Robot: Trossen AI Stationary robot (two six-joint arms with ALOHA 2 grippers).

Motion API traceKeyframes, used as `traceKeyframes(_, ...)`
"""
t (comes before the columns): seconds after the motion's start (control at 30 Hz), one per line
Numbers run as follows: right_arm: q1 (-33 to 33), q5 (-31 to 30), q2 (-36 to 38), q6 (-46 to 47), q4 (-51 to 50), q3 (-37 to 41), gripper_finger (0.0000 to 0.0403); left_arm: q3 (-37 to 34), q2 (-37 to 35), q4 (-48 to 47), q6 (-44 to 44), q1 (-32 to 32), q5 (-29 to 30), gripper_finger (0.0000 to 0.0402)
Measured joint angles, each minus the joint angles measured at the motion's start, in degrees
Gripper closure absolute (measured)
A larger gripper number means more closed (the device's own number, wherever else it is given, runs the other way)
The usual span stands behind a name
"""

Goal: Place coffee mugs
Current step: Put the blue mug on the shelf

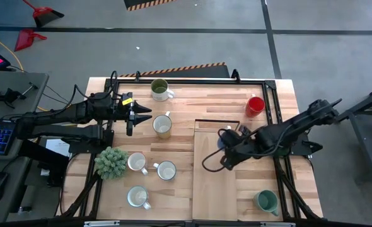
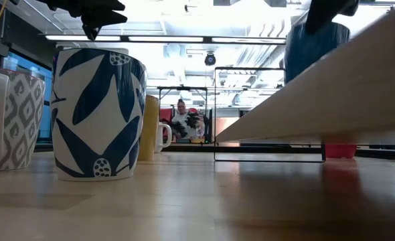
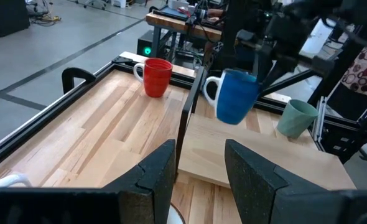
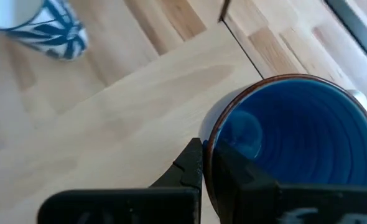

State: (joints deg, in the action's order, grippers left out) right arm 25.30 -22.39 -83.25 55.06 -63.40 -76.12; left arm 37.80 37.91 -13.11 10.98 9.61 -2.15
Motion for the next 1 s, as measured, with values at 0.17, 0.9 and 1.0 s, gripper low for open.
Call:
traceKeyframes(0.17,-1.17,0.2,-3.21,6.29,-0.78,0.0,0.0403,0.0,0.01,-0.02,-0.02,0.0,-0.33,0.0273)
traceKeyframes(0.9,-6.15,1.61,-6.87,19.57,-2.67,0.09,0.0403,0.0,0.01,0.06,-0.15,-0.02,-0.52,0.0273)
traceKeyframes(1.0,-6.99,1.8,-7.83,19.57,-2.64,0.09,0.0403,0.0,0.02,0.07,-0.13,0.0,-0.5,0.0273)
